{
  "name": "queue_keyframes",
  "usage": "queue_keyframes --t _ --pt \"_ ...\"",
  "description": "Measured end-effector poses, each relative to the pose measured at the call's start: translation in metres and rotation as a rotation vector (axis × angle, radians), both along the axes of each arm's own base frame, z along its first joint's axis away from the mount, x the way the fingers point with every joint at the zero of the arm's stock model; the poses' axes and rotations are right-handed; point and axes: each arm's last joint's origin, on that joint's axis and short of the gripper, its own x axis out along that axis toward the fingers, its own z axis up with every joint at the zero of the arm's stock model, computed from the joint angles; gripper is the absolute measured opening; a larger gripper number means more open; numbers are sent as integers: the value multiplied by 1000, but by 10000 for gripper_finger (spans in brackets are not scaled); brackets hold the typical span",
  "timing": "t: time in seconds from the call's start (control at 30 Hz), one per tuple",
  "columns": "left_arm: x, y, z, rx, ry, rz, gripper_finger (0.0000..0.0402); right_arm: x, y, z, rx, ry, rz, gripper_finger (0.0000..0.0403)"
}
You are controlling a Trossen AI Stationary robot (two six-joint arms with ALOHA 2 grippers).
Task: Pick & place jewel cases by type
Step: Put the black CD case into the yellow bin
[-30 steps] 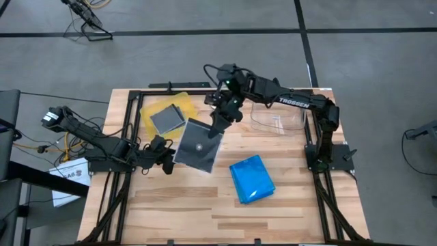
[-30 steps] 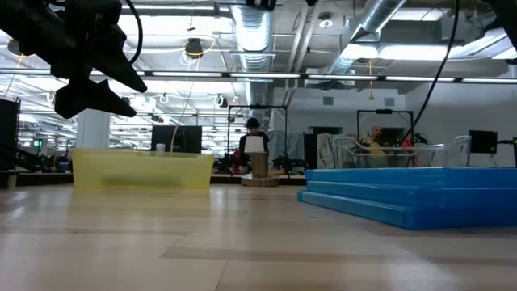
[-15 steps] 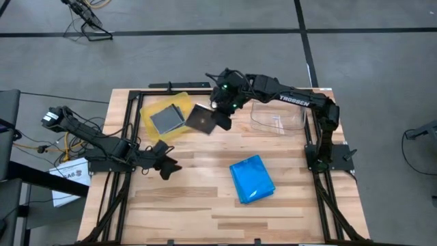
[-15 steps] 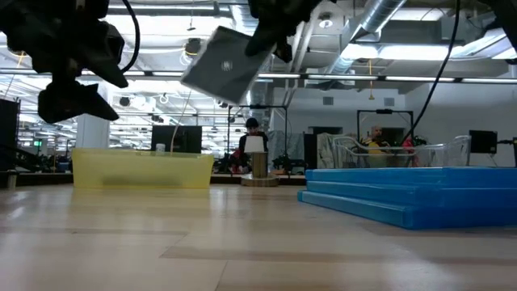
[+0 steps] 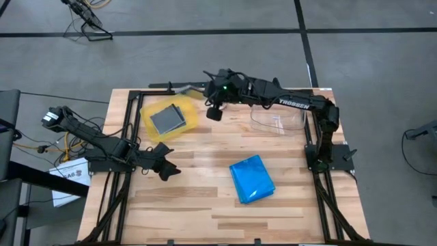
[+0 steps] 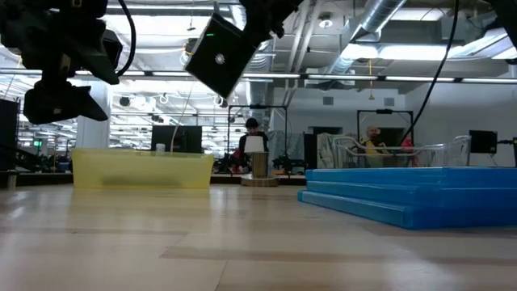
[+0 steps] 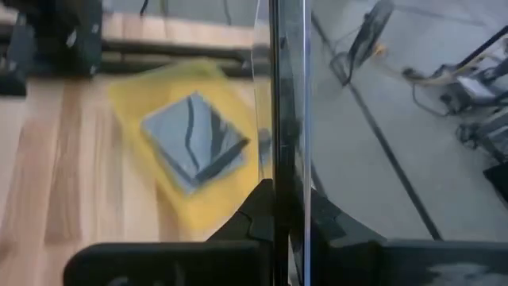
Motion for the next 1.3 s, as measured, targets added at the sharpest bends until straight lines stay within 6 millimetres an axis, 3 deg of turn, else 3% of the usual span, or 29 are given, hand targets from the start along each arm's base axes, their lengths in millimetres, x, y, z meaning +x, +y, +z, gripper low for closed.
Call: queue_keyframes --t 0.13,0.53,0.8,0.93,1.3 --pt "0 -1 0 -15 2 8 242 6 -14 -6 78 -66 -83 8" --pt "-10 -13 -5 -73 73 -11 242 59 -42 -94 680 -183 -167 8" --pt "-17 -18 -9 -69 131 -25 242 73 -60 -133 942 -225 -278 8" --pt "-18 -18 -10 -64 142 -29 242 72 -71 -138 1058 -252 -319 11" --pt "-18 -18 -10 -63 145 -29 242 67 -88 -134 1102 -316 -378 10"
